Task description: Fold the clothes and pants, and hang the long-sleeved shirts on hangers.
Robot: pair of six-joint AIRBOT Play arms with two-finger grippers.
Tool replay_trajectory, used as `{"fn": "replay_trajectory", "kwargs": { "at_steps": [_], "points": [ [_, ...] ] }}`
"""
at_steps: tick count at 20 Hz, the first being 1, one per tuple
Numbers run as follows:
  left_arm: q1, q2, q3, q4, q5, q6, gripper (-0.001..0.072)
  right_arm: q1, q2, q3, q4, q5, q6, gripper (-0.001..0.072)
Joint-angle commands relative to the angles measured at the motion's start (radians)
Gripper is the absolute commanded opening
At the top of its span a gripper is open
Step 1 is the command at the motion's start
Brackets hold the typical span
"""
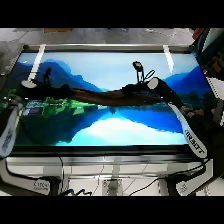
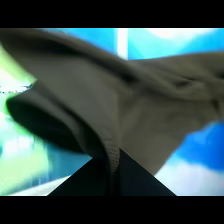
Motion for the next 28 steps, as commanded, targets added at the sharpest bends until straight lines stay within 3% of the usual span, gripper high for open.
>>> {"fn": "replay_trajectory", "kwargs": {
  "at_steps": [1, 10, 12, 20, 23, 28],
  "points": [
    [0.048, 0.203, 0.001, 0.12, -0.127, 0.003, 0.0017, 0.091, 0.0, 0.001, 0.006, 0.018, 0.042, 0.0016],
    [0.068, 0.609, 0.001, 0.207, -0.13, 0.003, 0.0018, 0.467, -0.017, 0.001, 0.025, -0.292, 0.263, 0.0014],
    [0.067, 0.628, 0.0, 0.209, -0.131, 0.003, 0.0018, 0.53, -0.033, 0.002, 0.026, -0.36, 0.329, 0.0014],
    [0.051, 0.549, -0.002, 0.161, -0.131, -0.016, 0.0018, 0.558, -0.076, 0.021, 0.034, -0.561, 0.38, 0.0013],
    [0.04, 0.524, -0.002, 0.019, -0.117, -0.003, 0.0019, 0.557, -0.178, 0.126, 0.055, -0.488, 0.404, 0.0013],
    [0.037, 0.512, -0.002, 0.006, -0.09, 0.003, 0.0018, 0.592, -0.291, 0.297, 0.055, -0.378, 0.394, 0.0014]
  ]
}}
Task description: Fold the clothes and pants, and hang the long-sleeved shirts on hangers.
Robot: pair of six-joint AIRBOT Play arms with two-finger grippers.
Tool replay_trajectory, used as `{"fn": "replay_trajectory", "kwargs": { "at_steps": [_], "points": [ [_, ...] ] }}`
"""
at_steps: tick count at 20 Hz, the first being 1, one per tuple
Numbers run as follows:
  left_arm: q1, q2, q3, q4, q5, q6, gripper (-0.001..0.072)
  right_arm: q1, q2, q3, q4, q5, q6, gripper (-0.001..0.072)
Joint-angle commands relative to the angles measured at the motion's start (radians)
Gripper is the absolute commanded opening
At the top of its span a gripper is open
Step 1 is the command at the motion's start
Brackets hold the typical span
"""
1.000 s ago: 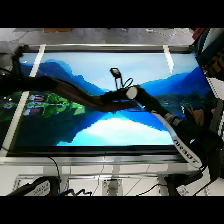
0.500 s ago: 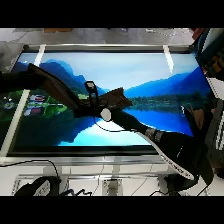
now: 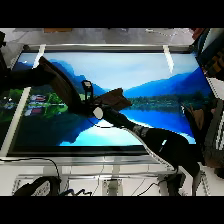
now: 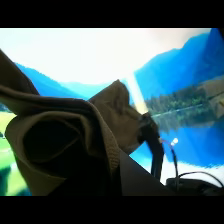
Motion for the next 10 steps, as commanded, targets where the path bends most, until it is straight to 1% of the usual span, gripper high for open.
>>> {"fn": "replay_trajectory", "kwargs": {
  "at_steps": [1, 3, 5, 8, 10],
  "points": [
    [-0.005, -0.024, 0.0, -0.032, 0.012, 0.005, 0.0018, 0.016, -0.053, 0.088, -0.032, 0.052, 0.002, 0.0014],
    [-0.021, -0.057, 0.0, -0.032, 0.012, 0.005, 0.0019, -0.008, -0.043, 0.097, -0.157, 0.092, 0.002, 0.0015],
    [-0.059, -0.109, 0.0, -0.032, 0.016, 0.005, 0.0018, -0.069, -0.019, 0.097, -0.29, 0.182, 0.002, 0.0015],
    [-0.163, -0.22, 0.0, -0.032, 0.046, 0.006, 0.0019, -0.22, 0.015, 0.097, -0.47, 0.402, 0.002, 0.0015],
    [-0.268, -0.31, 0.0, -0.032, 0.13, 0.006, 0.0018, -0.346, 0.03, 0.097, -0.504, 0.545, 0.002, 0.0015]
  ]
}}
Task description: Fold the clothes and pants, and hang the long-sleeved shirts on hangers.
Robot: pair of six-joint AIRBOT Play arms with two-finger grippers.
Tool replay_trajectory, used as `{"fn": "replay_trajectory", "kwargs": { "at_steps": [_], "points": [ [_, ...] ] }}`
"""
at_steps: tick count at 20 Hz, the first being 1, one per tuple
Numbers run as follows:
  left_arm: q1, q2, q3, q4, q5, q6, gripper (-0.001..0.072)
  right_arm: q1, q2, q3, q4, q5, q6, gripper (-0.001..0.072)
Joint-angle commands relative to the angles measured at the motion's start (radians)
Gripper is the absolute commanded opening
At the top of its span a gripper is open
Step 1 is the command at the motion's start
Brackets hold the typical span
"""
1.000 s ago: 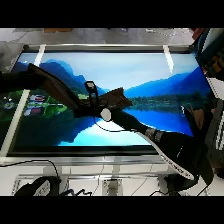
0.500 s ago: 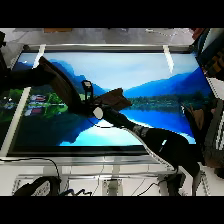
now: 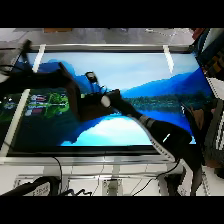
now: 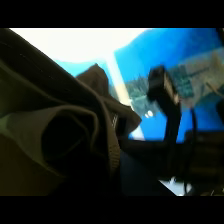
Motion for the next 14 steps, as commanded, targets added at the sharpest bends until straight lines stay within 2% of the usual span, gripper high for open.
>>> {"fn": "replay_trajectory", "kwargs": {
  "at_steps": [1, 7, 8, 9, 10, 14],
  "points": [
    [-0.171, -0.146, 0.0, -0.002, 0.15, 0.0, 0.0019, -0.201, 0.028, 0.004, -0.136, 0.274, 0.0, 0.0015],
    [-0.491, -0.319, 0.0, -0.001, 0.642, 0.0, 0.0036, -0.485, 0.051, 0.004, -0.117, 0.462, 0.0, 0.0016],
    [-0.52, -0.329, 0.0, 0.0, 0.69, 0.001, 0.0234, -0.51, 0.051, 0.004, -0.111, 0.486, 0.0, 0.0016],
    [-0.535, -0.334, 0.0, 0.0, 0.713, 0.0, 0.0591, -0.526, 0.051, 0.004, -0.109, 0.504, 0.0, 0.0015],
    [-0.542, -0.335, 0.0, 0.0, 0.723, 0.001, 0.0694, -0.537, 0.051, 0.004, -0.109, 0.521, 0.0, 0.0015],
    [-0.516, -0.32, 0.0, 0.0, 0.719, 0.0, 0.07, -0.544, 0.048, 0.004, -0.098, 0.486, -0.039, 0.0016]
  ]
}}
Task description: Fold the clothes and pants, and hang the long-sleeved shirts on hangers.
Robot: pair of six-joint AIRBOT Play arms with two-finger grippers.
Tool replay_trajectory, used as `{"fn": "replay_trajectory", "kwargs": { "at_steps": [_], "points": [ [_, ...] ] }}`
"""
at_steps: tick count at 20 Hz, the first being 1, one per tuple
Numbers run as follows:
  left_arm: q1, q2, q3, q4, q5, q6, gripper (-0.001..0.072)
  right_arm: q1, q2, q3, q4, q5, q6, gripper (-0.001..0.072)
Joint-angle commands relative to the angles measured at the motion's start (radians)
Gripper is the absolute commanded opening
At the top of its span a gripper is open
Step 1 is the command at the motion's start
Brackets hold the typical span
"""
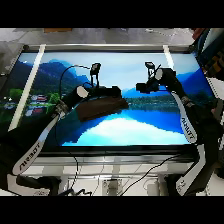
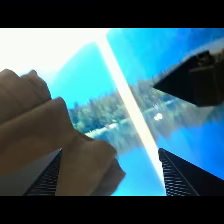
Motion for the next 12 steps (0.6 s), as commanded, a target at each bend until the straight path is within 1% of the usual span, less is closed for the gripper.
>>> {"fn": "replay_trajectory", "kwargs": {
  "at_steps": [1, 3, 4, 6, 7, 8, 9, 10, 12],
  "points": [
    [0.009, 0.01, 0.0, 0.003, 0.047, 0.0, 0.0699, -0.026, -0.008, 0.0, 0.027, -0.021, -0.056, 0.0015],
    [0.041, 0.037, 0.0, 0.004, 0.014, 0.0, 0.0699, -0.044, -0.023, -0.003, 0.133, -0.063, -0.084, 0.0015],
    [0.06, 0.053, 0.0, 0.005, -0.006, 0.0, 0.0699, -0.059, -0.037, -0.003, 0.251, -0.069, -0.143, 0.0015],
    [0.093, 0.083, 0.0, 0.035, -0.041, 0.0, 0.0698, -0.078, -0.075, -0.005, 0.547, -0.032, -0.338, 0.0015],
    [0.108, 0.095, 0.0, 0.047, -0.058, 0.0, 0.0698, -0.081, -0.095, -0.005, 0.663, -0.008, -0.388, 0.0018],
    [0.121, 0.106, 0.0, 0.056, -0.073, 0.0, 0.0697, -0.076, -0.109, -0.005, 0.707, -0.008, -0.387, 0.0206],
    [0.131, 0.112, 0.0, 0.056, -0.084, 0.0, 0.0697, -0.063, -0.119, -0.005, 0.705, -0.019, -0.375, 0.0617],
    [0.138, 0.113, 0.0, 0.056, -0.09, 0.0, 0.0698, -0.047, -0.122, -0.005, 0.685, -0.027, -0.341, 0.0704],
    [0.143, 0.11, 0.0, 0.056, -0.097, 0.0, 0.0697, -0.008, -0.129, -0.005, 0.602, -0.052, -0.261, 0.0704]
  ]
}}
